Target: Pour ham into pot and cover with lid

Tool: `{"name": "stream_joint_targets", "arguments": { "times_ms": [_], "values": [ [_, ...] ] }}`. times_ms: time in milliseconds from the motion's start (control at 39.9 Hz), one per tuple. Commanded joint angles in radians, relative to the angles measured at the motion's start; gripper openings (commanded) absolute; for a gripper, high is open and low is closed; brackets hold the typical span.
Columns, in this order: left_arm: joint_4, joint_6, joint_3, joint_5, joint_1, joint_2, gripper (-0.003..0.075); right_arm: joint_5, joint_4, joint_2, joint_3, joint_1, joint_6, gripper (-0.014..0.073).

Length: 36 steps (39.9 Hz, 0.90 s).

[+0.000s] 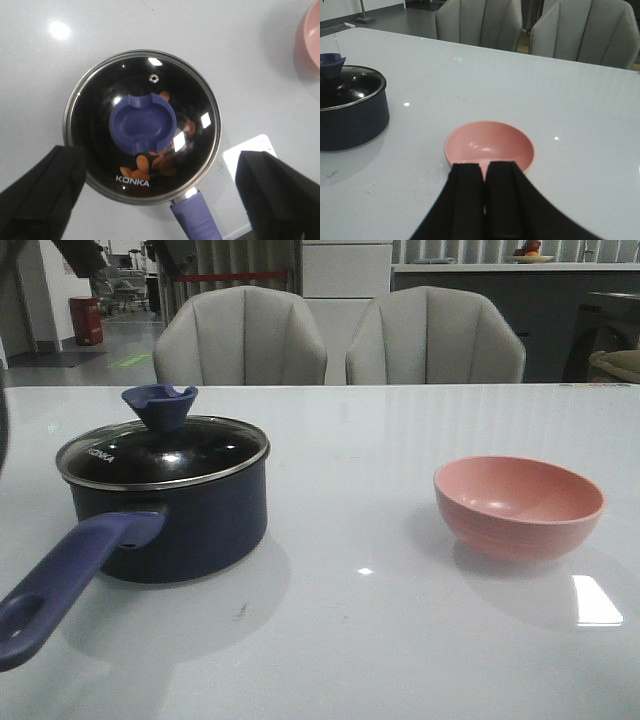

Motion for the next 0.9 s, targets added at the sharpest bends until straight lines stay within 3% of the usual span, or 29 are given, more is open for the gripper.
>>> {"name": "stream_joint_targets", "arguments": {
  "times_ms": [0,577,878],
  "values": [
    [-0.015,0.007,0.082,-0.098,-0.001,-0.162,0.0625,-0.071,0.002,0.005,-0.026,-0.001,-0.012,0.0146],
    [-0.012,0.007,0.874,-0.563,-0.001,-0.907,0.0625,-0.071,0.002,0.005,-0.026,-0.001,-0.012,0.0146],
    [0.023,0.007,1.183,-0.714,-0.001,-1.338,0.0625,-0.071,0.002,0.005,-0.026,-0.001,-0.012,0.0146]
  ]
}}
